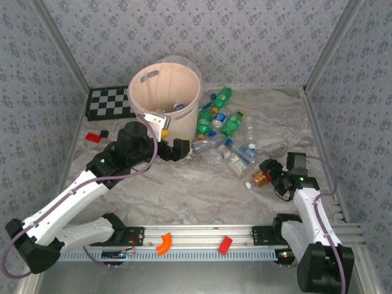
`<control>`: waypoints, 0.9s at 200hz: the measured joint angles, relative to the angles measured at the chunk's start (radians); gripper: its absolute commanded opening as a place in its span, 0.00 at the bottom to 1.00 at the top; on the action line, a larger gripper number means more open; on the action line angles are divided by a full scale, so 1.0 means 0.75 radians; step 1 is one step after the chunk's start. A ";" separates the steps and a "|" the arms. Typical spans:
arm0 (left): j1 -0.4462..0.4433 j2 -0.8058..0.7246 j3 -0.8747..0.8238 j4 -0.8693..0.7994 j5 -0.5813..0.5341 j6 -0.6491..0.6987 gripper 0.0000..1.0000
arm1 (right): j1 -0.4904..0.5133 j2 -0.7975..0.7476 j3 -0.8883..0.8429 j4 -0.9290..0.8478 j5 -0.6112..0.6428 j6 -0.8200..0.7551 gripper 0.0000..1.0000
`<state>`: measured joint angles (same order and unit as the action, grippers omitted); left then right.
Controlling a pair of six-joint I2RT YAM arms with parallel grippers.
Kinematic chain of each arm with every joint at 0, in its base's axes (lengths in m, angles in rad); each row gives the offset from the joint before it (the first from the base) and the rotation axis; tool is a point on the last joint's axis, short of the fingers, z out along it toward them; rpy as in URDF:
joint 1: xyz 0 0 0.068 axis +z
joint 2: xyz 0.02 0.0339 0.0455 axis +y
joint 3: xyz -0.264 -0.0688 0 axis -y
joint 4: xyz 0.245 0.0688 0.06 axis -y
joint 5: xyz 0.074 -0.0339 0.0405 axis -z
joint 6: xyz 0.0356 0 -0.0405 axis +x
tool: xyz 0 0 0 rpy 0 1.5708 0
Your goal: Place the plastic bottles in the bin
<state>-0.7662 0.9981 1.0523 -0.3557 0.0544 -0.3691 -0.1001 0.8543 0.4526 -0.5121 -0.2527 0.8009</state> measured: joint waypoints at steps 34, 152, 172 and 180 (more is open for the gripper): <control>0.000 0.019 0.000 -0.009 0.000 0.004 1.00 | -0.006 0.106 -0.003 0.097 -0.009 0.006 0.79; -0.002 0.036 0.022 -0.038 -0.011 0.008 1.00 | -0.012 0.262 -0.005 0.198 0.007 -0.009 0.59; -0.002 0.035 0.025 -0.041 -0.025 0.009 1.00 | -0.013 0.220 -0.004 0.188 0.025 -0.012 0.59; -0.003 0.035 0.025 -0.042 -0.026 0.009 1.00 | -0.013 0.194 -0.003 0.180 0.034 -0.016 0.59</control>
<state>-0.7681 1.0245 1.0710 -0.3870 0.0349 -0.3626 -0.1101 1.0000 0.4503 -0.3771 -0.2272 0.7891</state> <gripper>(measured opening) 0.997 0.593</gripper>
